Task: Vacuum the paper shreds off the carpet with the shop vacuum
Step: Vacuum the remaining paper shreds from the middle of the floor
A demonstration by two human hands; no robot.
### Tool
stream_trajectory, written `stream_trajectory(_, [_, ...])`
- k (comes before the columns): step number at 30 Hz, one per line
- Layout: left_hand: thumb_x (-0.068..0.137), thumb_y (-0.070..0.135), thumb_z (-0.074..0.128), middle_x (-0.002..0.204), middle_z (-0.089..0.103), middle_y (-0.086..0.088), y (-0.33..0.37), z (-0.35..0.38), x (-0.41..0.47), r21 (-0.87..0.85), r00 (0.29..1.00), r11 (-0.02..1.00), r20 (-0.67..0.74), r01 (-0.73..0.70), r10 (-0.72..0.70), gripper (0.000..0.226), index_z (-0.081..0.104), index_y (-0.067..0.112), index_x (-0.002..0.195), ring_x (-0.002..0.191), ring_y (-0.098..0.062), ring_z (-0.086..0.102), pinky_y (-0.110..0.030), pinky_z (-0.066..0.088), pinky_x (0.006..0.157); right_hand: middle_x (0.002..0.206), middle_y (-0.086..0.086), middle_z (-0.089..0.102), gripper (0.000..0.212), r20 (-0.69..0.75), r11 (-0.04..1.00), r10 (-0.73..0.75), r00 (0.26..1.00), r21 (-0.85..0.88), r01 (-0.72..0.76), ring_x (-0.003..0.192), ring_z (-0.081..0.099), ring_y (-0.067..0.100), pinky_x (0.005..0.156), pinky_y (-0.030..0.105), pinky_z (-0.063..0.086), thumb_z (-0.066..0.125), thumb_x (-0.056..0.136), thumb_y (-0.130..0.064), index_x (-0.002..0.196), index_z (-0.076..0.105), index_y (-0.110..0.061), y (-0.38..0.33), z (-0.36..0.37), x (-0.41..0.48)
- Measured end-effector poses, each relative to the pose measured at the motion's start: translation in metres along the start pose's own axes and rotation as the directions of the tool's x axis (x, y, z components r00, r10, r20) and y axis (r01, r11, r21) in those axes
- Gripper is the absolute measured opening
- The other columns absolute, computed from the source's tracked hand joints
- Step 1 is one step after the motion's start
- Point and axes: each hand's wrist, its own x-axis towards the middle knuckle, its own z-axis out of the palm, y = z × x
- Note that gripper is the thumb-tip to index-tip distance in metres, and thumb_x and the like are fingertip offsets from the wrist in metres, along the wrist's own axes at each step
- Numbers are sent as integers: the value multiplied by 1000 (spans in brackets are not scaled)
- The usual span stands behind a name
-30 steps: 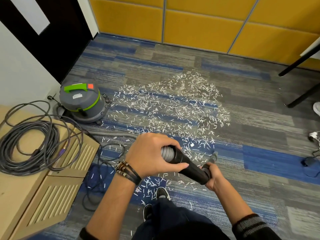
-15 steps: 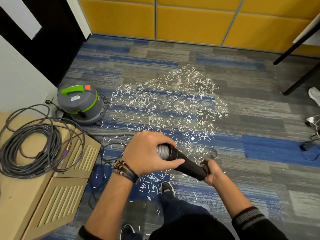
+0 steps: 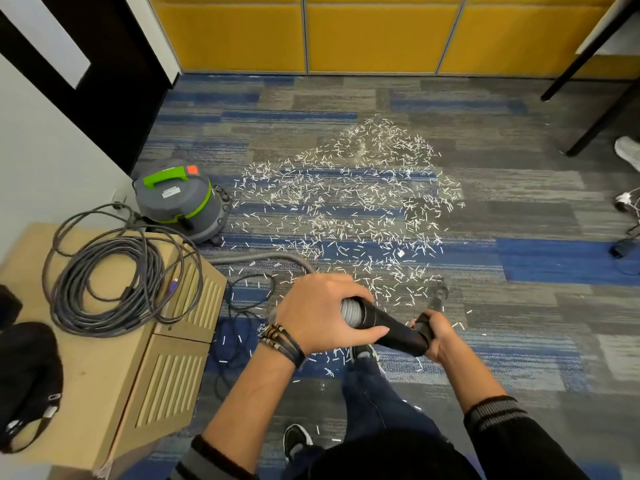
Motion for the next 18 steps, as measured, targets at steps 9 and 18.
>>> stream_trajectory(9, [69, 67, 82, 80, 68, 22, 1, -10, -18, -28, 999, 1000, 47, -9, 10, 38, 79, 34, 88, 73, 0, 62, -28, 57, 73, 54, 7, 51, 27, 33, 1000, 18, 999, 23, -19, 42, 51, 21, 42, 27, 51, 42, 103, -29, 80, 44, -14, 30, -6, -11])
stream_trajectory(18, [71, 68, 80, 79, 68, 21, 14, -10, -24, -9, 999, 1000, -30, -24, 24, 40, 80, 33, 91, 71, 0, 61, -26, 58, 73, 54, 9, 51, 27, -16, 999, 3, 1000, -44, -4, 52, 49, 24, 50, 28, 49, 40, 104, -29, 83, 44, -13, 28, -16, -20])
